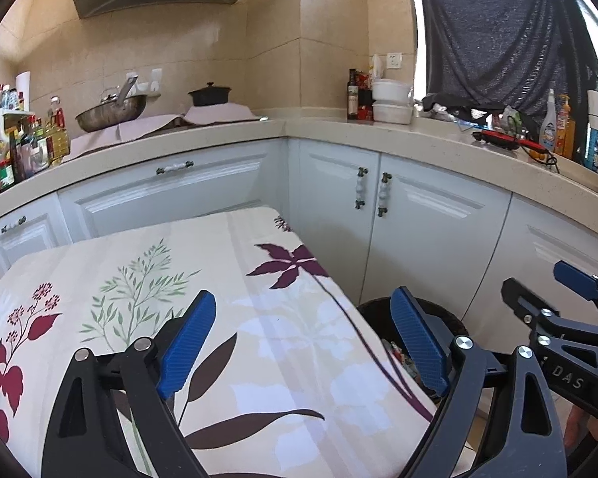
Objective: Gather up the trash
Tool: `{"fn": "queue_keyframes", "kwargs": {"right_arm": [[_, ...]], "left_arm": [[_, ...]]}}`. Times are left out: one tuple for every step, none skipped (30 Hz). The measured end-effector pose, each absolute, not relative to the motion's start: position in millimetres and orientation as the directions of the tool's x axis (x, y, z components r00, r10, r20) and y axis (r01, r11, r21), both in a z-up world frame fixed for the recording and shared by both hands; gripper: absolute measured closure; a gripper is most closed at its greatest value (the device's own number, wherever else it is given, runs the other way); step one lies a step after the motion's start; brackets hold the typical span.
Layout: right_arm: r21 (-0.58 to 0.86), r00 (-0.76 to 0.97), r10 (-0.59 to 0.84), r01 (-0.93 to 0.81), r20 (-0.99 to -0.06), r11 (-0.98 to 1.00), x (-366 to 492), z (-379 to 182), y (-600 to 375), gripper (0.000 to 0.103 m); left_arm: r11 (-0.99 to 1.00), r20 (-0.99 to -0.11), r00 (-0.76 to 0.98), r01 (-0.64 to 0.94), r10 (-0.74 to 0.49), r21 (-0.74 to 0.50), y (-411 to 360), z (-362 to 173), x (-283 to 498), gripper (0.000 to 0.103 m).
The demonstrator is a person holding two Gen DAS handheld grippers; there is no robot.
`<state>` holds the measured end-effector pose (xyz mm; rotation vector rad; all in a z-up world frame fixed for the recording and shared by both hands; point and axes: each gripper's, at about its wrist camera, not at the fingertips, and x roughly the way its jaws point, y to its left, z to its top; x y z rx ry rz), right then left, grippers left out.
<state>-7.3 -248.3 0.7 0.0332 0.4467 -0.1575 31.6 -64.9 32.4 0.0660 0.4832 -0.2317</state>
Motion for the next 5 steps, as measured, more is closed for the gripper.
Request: {"fn": "queue_keyframes", "kwargs": {"right_arm": [[-0.003, 0.89, -0.142, 0.156, -0.433, 0.988, -7.4, 1.8, -246.7, 0.02], [-0.003, 0.89, -0.141, 0.155, -0.433, 0.988, -6.8, 2.6, -246.0, 0.02], [-0.004, 0.89, -0.139, 0.152, -0.433, 0.988, -6.3, 2.8, -244.3, 0.02], [-0.006, 0.89, -0.136, 0.149, -0.434, 0.989, -5.2, 3.6, -243.0, 0.02], [-0.007, 0.89, -0.133, 0.144, -0.436, 0.99, -4.1, 3.9, -241.4, 0.019]], "left_arm": [[0.972, -0.472, 0.857, 0.236, -0.205, 0.007, -64.1, 32.0, 32.8, 0.016], [0.974, -0.477, 0.856, 0.228, -0.197, 0.008, -62.3, 31.5, 34.5, 0.016], [0.975, -0.479, 0.857, 0.222, -0.19, 0.008, -60.4, 31.0, 35.5, 0.016], [0.976, -0.482, 0.856, 0.216, -0.186, 0.007, -57.9, 30.5, 36.9, 0.016], [0.977, -0.485, 0.855, 0.215, -0.186, 0.004, -56.2, 30.1, 37.9, 0.016]]}}
